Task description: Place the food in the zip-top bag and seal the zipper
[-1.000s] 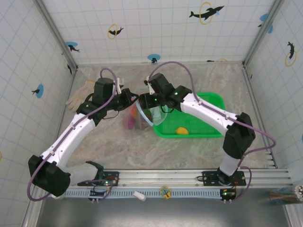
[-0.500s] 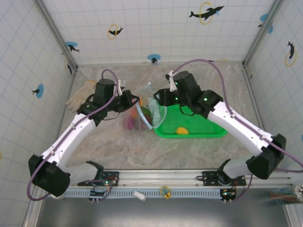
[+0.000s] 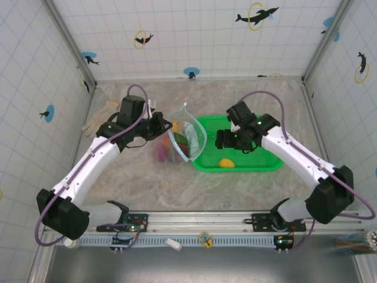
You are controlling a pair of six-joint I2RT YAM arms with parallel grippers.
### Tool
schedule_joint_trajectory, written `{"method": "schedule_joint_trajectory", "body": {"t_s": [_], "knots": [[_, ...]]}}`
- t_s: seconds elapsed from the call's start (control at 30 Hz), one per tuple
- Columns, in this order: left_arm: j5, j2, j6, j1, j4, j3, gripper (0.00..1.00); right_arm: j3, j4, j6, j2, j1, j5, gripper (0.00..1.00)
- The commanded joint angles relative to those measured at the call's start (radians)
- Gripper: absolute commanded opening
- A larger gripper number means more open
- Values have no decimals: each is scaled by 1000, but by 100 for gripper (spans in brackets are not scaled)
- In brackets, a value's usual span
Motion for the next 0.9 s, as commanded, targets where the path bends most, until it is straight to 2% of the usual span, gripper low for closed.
{"method": "schedule_joint_trajectory", "body": {"t_s": [0.0,0.07,0.2,0.4,0.53,0.63,0.87], "knots": [[-16,13,26,-4,-133,47,0,-48,-51,40,-5,-4,-19,97],[-10,7,25,-5,-139,47,0,-91,-8,51,1,-10,-50,100],[31,-11,4,-4,-116,36,0,-145,45,106,48,-14,-113,98],[89,-38,-48,-4,9,-5,0,-179,84,171,121,1,-35,95],[99,-13,-63,-3,55,31,0,-187,78,174,164,0,27,94],[135,2,-52,-3,62,29,0,-197,100,172,170,-1,34,90],[99,17,-11,-3,-4,33,0,-276,180,153,165,-7,-19,73]]}}
